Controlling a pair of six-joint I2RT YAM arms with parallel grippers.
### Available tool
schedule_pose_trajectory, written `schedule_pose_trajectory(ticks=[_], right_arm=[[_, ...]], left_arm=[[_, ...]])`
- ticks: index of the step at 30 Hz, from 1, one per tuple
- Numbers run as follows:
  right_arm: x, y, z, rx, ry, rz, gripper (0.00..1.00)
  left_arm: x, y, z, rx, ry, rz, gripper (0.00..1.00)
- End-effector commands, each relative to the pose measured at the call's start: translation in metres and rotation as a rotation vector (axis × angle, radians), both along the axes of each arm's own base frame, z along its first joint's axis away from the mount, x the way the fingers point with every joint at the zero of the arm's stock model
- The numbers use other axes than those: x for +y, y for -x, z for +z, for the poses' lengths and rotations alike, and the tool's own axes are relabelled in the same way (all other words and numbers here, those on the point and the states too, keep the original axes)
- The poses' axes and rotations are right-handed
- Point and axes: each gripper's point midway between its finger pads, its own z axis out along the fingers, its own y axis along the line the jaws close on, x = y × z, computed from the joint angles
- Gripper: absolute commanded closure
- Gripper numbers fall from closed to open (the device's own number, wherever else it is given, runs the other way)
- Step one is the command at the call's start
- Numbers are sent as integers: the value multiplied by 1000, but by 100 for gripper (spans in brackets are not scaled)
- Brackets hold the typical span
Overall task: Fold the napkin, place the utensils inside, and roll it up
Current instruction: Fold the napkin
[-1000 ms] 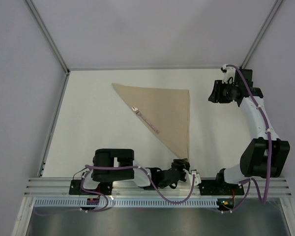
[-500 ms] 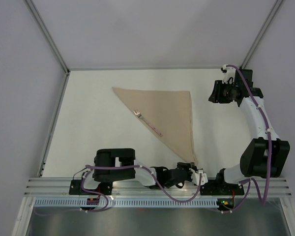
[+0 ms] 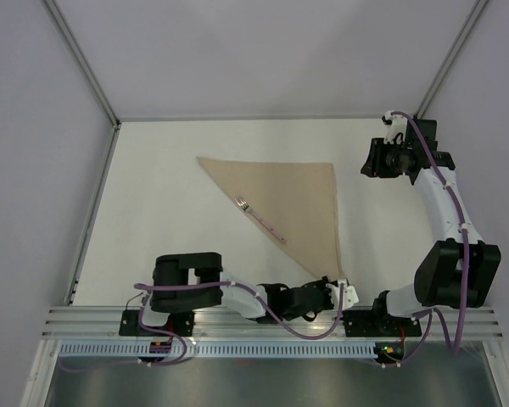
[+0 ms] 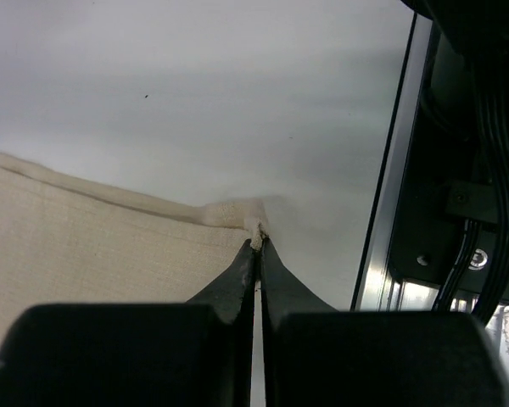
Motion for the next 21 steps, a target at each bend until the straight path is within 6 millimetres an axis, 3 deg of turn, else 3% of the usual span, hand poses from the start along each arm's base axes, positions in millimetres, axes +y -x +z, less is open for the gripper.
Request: schedule_pose_trajectory(ticks=[1, 2, 6, 7, 10, 11, 13, 21], right_arm=[[-2, -1, 14, -56, 11, -5, 55], [-2, -1, 14, -56, 11, -5, 55], [-3, -1, 14, -57, 10, -7, 55], [-2, -1, 14, -56, 11, -7, 55], [-2, -1, 14, -57, 10, -6, 55], [-2, -2, 13, -55, 10, -6, 55], [-2, -2, 12, -51, 8, -5, 55], [-1, -2, 11, -49, 4, -1, 55]], left_arm=[[5, -21, 62, 172, 235, 66, 98], [13, -41, 64, 195, 251, 101, 98], [48, -88, 70, 303, 312, 231, 98], [61, -109, 75, 316, 329, 283, 98], [89, -136, 76, 395, 375, 372, 98], [103, -156, 76, 409, 392, 421, 98], [128, -178, 72, 452, 417, 503, 98], [182, -222, 55, 521, 423, 683, 98]])
